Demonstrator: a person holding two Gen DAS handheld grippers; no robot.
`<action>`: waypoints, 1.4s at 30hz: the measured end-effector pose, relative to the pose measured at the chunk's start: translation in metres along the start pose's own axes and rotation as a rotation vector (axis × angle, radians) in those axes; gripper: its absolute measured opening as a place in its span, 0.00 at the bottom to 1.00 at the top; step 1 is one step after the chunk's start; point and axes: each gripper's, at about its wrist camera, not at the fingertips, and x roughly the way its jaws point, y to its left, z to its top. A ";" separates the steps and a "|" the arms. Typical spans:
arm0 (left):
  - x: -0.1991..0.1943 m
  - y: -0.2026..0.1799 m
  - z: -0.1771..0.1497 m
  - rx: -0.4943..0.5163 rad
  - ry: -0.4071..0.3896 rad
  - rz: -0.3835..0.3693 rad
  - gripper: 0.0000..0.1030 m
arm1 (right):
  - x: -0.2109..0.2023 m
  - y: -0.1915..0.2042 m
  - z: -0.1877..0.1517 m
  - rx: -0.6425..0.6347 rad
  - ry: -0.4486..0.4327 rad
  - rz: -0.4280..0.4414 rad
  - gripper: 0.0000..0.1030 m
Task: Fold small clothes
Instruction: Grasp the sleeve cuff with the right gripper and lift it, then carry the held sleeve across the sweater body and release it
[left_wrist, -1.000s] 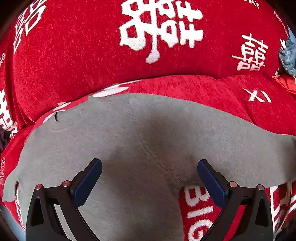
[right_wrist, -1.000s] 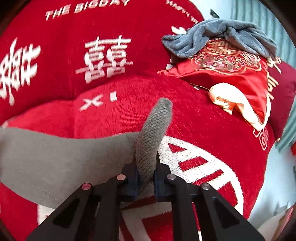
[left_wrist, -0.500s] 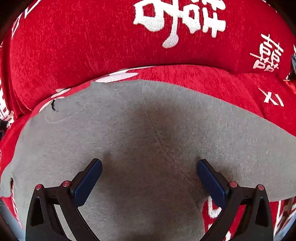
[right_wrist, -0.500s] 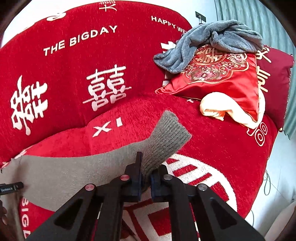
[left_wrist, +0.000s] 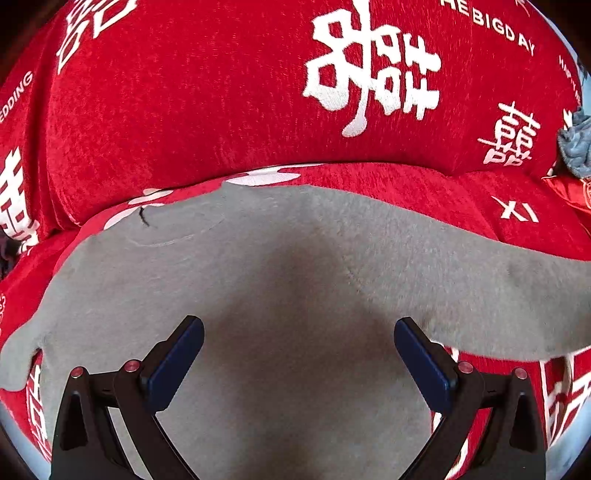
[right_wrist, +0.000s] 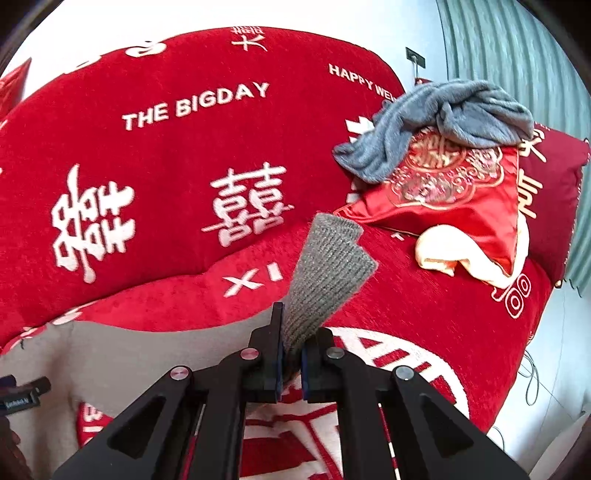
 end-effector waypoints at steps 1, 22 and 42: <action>-0.003 0.003 -0.002 -0.002 -0.004 -0.005 1.00 | -0.004 0.005 0.001 -0.004 -0.005 0.005 0.07; -0.020 0.120 -0.064 -0.140 0.013 -0.040 1.00 | -0.063 0.152 0.016 -0.111 -0.044 0.222 0.07; -0.035 0.222 -0.102 -0.252 -0.008 -0.044 1.00 | -0.108 0.314 -0.021 -0.294 -0.031 0.361 0.07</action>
